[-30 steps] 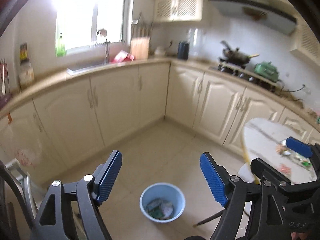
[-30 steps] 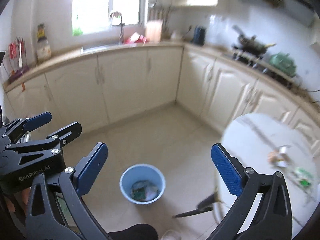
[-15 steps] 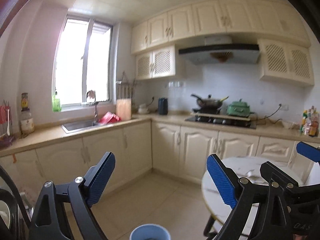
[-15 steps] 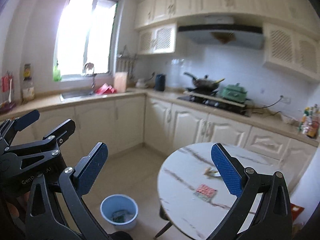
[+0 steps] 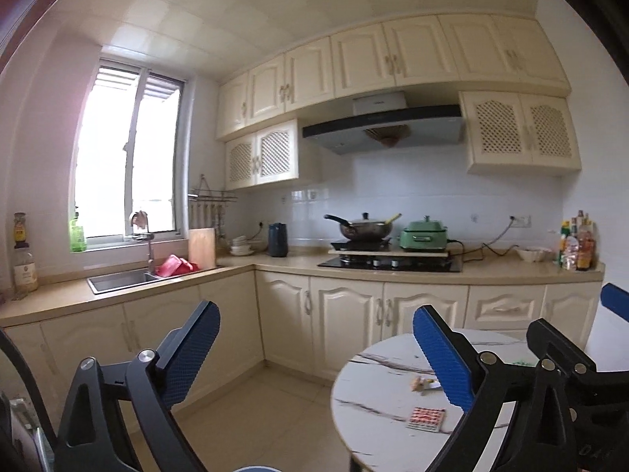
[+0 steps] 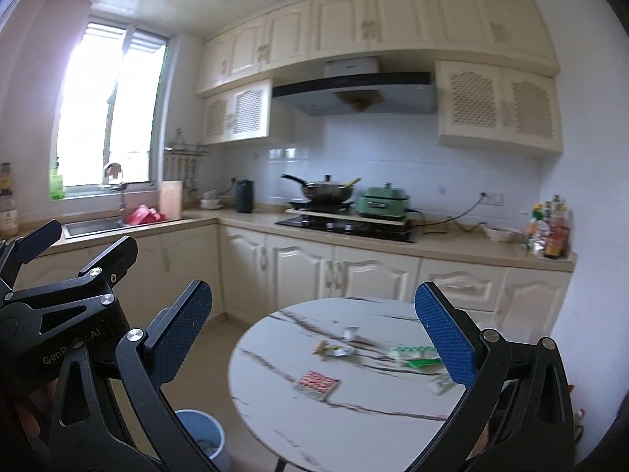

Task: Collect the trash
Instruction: 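Raise both tools from the bin and return toward the table, then grasp the red-white checkered packet with the left tool while the right tool grasps the white sachet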

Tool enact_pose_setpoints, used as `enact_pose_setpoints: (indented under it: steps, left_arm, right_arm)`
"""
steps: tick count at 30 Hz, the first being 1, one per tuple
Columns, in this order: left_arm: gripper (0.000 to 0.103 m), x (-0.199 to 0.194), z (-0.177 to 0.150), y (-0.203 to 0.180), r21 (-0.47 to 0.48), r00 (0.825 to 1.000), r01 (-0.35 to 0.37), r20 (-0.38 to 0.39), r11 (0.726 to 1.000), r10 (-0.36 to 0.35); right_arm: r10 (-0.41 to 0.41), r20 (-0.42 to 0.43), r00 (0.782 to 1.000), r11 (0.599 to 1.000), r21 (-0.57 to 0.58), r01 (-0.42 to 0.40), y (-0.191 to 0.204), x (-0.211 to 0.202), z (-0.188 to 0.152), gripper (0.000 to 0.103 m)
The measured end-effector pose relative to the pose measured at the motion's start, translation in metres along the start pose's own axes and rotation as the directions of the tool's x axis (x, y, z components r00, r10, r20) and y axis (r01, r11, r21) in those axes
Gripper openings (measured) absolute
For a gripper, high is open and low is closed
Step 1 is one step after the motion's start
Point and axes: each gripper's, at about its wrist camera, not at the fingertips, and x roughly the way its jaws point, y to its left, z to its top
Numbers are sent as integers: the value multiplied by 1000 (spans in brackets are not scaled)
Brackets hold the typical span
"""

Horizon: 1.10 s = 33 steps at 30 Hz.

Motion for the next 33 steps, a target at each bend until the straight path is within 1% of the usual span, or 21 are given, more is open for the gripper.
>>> enact_pose_setpoints:
  steps: [3,5,7,8,9,12,14,16,17,19,20,22,23,25,26,27,30,31,33]
  left_arm:
    - [98,13,0,-16,11,999,40,-23,999,-40]
    - [99,32,10,-27,19,996,75,-47,997,-74]
    - [102,47,13,-33,21,990,118,-81,993,-116]
    - [102,59,12,-37,22,981,154,-123,988,-150]
    - [102,67,11,-39,16,975,169,-145,985,-165]
    - [102,95,2,-43,1,956,192,-225,981,-186]
    - [102,118,-6,-46,1,937,208,-288,978,-199]
    - [102,138,-15,-51,4,915,227,-344,974,-211]
    - [102,153,-25,-56,15,893,237,-396,971,-212]
    - [102,175,-37,-62,29,867,248,-453,968,-208]
    - [102,190,-48,-67,41,845,259,-494,965,-205]
    - [102,212,-57,-73,47,811,276,-547,960,-206]
    - [102,227,-65,-76,44,786,286,-582,957,-208]
    - [102,250,-71,-84,51,753,297,-627,953,-201]
    - [102,265,-73,-89,53,732,308,-651,950,-201]
    - [102,278,-72,-94,56,718,313,-667,948,-198]
    - [102,305,-78,-102,62,684,323,-705,944,-188]
    - [100,311,-80,-105,63,676,327,-713,943,-187]
    - [100,321,-83,-104,66,664,327,-726,943,-180]
  right_arm:
    - [-55,-1,998,998,9,55,-20,2,-5,103]
    - [-83,-12,997,996,17,83,-32,6,-10,103]
    - [-97,-30,995,995,36,98,-48,11,-18,103]
    - [-105,-47,993,993,47,108,-56,17,-22,103]
    - [-119,-67,991,991,54,123,-65,23,-27,103]
    - [-141,-121,983,986,76,151,-88,40,-42,103]
    - [-155,-165,974,981,90,171,-104,55,-55,103]
    - [-164,-204,965,977,103,188,-116,68,-67,103]
    - [-162,-232,959,975,109,192,-122,77,-74,103]
    - [-161,-282,946,972,121,202,-132,93,-90,103]
    - [-157,-311,937,971,126,205,-138,103,-99,103]
    - [-151,-351,924,969,134,209,-148,116,-113,103]
    - [-147,-380,913,967,139,213,-153,124,-123,103]
    - [-144,-418,897,965,139,220,-159,136,-135,103]
    - [-144,-439,887,965,138,225,-163,143,-142,103]
    - [-143,-456,878,964,137,228,-166,149,-148,103]
    - [-134,-506,852,963,136,232,-178,167,-163,103]
    - [-131,-518,846,963,136,232,-181,172,-166,103]
    - [-123,-541,832,963,137,232,-188,183,-170,103]
